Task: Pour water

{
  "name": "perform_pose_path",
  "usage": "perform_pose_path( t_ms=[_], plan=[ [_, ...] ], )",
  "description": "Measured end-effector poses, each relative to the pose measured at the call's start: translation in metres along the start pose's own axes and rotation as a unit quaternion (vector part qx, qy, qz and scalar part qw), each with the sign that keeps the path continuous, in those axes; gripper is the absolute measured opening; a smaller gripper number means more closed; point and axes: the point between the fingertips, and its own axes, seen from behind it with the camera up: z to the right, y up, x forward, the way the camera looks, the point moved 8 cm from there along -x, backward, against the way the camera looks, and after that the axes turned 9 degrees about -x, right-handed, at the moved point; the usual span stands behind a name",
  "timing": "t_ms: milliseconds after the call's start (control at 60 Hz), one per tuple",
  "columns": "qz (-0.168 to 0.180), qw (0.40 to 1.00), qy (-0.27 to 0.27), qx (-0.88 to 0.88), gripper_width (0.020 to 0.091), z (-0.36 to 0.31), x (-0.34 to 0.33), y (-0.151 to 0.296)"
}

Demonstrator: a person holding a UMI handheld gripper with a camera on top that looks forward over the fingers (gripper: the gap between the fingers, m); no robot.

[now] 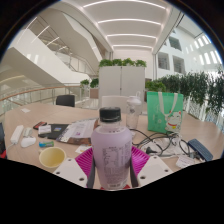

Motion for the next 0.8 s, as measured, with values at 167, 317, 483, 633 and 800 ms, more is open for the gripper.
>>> perform_pose_path(
  t_ms=[167,317,483,633,800],
  plan=[
    [-0.008,0.999,0.029,0.019,0.0504,0.005,0.003,-0.038],
    [-0.010,0.998,0.048,0.028,0.0523,0.003,0.001,-0.061],
    [0.001,0.997,0.060,0.044,0.0522,0.007,0.000,-0.061],
    [-0.009,0.998,0.056,0.027,0.0575,0.004,-0.003,-0.060],
    [-0.037,0.998,0.053,0.025,0.0856,-0.002,-0.030,-0.056]
  ],
)
